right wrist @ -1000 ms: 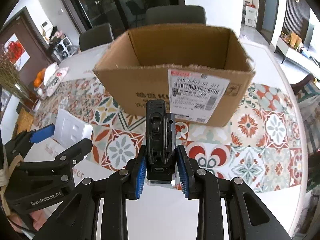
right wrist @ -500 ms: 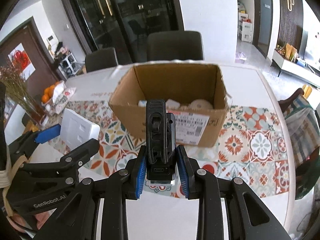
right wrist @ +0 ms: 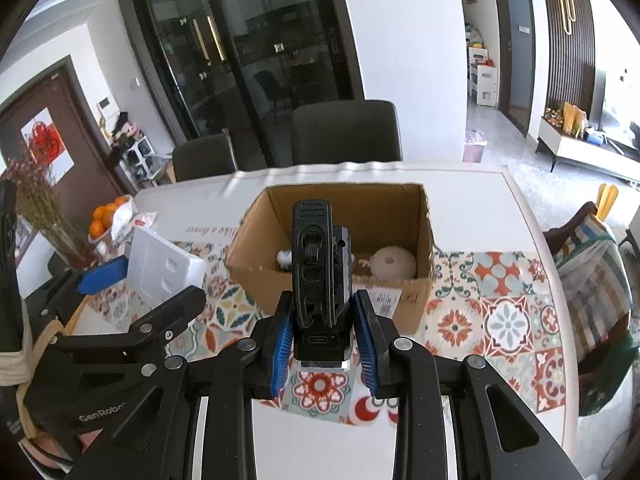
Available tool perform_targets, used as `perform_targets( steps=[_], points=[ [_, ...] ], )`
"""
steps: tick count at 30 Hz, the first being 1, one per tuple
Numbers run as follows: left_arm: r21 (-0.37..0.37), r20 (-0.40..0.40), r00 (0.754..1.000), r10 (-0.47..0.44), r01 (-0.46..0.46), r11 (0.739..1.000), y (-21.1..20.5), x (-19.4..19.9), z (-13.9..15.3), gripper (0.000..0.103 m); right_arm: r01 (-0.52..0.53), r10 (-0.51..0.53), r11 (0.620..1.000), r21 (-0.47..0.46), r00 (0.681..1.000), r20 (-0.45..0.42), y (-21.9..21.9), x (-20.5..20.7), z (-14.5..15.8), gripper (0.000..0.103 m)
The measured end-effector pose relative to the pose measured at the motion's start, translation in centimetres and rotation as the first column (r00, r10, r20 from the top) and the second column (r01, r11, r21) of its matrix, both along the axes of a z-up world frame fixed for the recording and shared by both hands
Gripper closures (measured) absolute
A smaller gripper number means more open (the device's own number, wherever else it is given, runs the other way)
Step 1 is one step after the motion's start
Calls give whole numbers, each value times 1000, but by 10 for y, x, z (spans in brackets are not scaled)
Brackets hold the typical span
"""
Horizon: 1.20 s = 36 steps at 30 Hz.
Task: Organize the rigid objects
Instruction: 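Lower the white hub and black clip into the box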
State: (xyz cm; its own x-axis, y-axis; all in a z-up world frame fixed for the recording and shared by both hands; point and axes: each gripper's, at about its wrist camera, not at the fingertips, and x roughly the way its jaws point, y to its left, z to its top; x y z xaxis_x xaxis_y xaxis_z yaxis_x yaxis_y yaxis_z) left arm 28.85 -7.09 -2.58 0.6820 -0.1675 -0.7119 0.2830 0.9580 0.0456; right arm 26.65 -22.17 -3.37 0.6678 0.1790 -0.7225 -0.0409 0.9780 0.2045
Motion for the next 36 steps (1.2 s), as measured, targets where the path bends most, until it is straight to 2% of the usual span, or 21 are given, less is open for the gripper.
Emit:
perform_targets(
  steps=[16,24,36],
  points=[
    [-18,13,1000,-9,10,1000,-15,52,17,13,26,-26,1000,4,1000,17,-15,46,10,73],
    [-8,-39,999,-16,16,1000,-29,86,5,13,55,-55,998,3,998,-25,-27,77,-2,73],
    [58,-108,994,-10,16,998,-46,127,-25,13,78,-75,997,16,988,-132,-38,121,-35,73]
  ],
)
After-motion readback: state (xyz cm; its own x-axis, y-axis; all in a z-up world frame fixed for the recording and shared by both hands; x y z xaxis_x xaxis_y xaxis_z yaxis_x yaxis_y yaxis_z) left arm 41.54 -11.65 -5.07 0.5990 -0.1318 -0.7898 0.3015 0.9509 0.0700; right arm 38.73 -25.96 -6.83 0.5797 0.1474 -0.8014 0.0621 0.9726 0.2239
